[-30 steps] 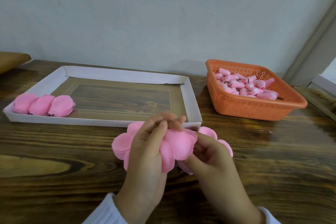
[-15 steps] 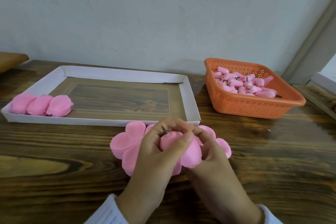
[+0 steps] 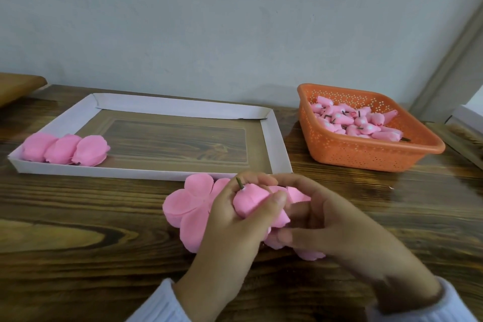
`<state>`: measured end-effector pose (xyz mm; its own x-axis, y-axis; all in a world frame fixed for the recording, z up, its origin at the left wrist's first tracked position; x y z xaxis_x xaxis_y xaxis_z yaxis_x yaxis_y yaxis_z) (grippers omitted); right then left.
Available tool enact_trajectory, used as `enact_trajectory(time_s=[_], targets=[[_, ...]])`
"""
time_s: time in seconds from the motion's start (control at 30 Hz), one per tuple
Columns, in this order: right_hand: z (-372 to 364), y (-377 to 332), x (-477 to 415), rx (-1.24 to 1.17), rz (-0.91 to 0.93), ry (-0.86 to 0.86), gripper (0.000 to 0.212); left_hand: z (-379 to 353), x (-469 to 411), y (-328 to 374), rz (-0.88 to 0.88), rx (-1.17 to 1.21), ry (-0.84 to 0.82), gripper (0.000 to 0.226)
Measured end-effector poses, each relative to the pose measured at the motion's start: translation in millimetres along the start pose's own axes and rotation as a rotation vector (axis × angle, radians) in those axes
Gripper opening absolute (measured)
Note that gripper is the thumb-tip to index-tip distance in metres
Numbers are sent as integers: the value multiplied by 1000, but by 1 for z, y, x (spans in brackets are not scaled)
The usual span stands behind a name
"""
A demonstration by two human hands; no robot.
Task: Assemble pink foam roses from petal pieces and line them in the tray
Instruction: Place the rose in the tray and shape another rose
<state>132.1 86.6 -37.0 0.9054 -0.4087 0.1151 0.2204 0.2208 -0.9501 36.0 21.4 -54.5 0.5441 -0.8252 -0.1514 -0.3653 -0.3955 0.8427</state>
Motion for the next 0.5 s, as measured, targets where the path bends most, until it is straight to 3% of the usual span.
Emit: enact_trajectory(time_s=[0.1, 0.2, 0.4, 0.5], targets=[[28, -2, 7, 221, -19, 169, 47, 5, -3, -1, 6, -45, 13, 25], [40, -25, 14, 158, 197, 444, 17, 4, -2, 1, -65, -276, 5, 31], [-1, -35, 1, 332, 309, 324, 13, -14, 4, 1, -167, -470, -146, 44], [5, -34, 2, 325, 292, 401, 10, -14, 4, 3, -203, -508, -156, 51]])
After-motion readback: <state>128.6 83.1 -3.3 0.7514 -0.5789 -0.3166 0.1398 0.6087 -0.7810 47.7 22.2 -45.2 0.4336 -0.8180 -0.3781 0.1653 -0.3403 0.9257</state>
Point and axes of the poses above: each hand's wrist, its own x-axis away from the middle knuckle, its own z-axis out of the back of the hand, y = z × x, the point moved 7 cm from there along -x, towards the middle knuckle, and after that the axes turned 12 degrees about x, right-handed, at the moved point
